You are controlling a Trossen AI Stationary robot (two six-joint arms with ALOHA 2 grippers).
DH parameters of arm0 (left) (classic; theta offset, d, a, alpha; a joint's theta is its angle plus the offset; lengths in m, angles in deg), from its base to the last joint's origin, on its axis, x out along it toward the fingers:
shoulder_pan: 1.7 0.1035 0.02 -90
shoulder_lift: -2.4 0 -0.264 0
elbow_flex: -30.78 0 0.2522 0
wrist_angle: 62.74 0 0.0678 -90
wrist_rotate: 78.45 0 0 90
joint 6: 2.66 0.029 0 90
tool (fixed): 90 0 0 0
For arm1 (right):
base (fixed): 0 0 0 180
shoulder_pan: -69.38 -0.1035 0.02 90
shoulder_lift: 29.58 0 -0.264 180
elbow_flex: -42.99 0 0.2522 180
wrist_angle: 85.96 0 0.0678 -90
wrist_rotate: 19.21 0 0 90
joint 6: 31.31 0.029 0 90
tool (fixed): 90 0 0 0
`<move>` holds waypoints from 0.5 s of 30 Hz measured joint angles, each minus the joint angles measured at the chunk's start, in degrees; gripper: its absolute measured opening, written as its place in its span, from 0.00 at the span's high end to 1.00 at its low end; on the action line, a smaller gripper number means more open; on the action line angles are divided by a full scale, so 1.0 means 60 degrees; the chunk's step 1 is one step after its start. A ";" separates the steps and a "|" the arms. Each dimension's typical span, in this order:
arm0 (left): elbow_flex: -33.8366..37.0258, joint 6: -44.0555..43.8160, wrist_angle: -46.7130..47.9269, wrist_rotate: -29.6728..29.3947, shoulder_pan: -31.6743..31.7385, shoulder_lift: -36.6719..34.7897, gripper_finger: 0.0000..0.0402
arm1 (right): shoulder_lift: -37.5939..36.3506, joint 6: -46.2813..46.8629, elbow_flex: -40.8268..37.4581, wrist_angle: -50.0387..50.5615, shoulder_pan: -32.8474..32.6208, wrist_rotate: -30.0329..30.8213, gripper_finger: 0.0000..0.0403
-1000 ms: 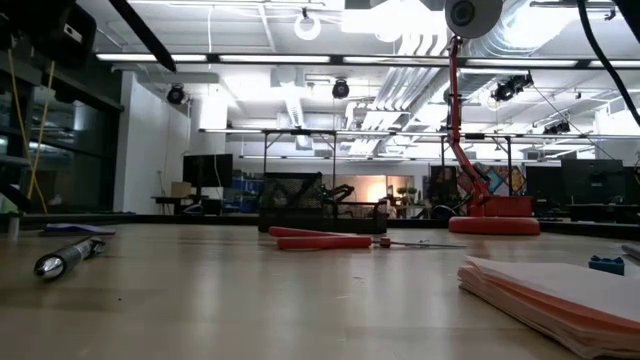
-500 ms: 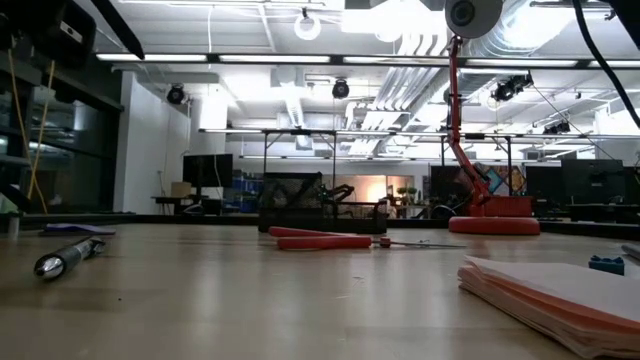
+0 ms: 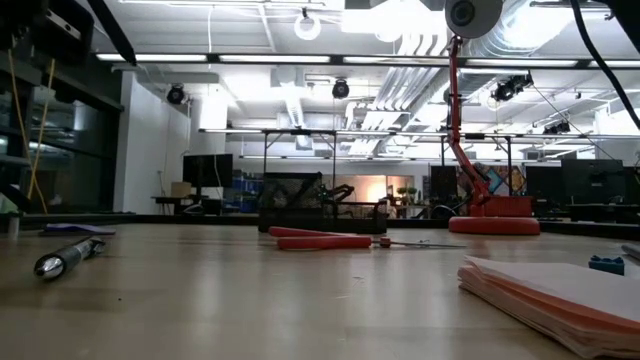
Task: Pick and place office supplies into organizer
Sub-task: Put the left black pen into the desk organizer
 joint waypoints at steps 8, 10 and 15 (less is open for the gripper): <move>-0.0004 0.0003 -0.0103 -0.0189 0.0009 0.0000 0.93 | 0.0000 -0.0224 0.0004 0.0346 -0.0098 0.0262 0.84; -0.0011 0.0002 -0.0070 -0.0349 0.0007 0.0000 0.93 | 0.0014 -0.0050 0.0004 0.0710 -0.0152 0.0388 0.77; -0.0011 0.0011 -0.0057 -0.0887 0.0011 -0.0011 0.93 | -0.0115 0.0840 -0.0011 0.2349 -0.0314 0.1143 0.62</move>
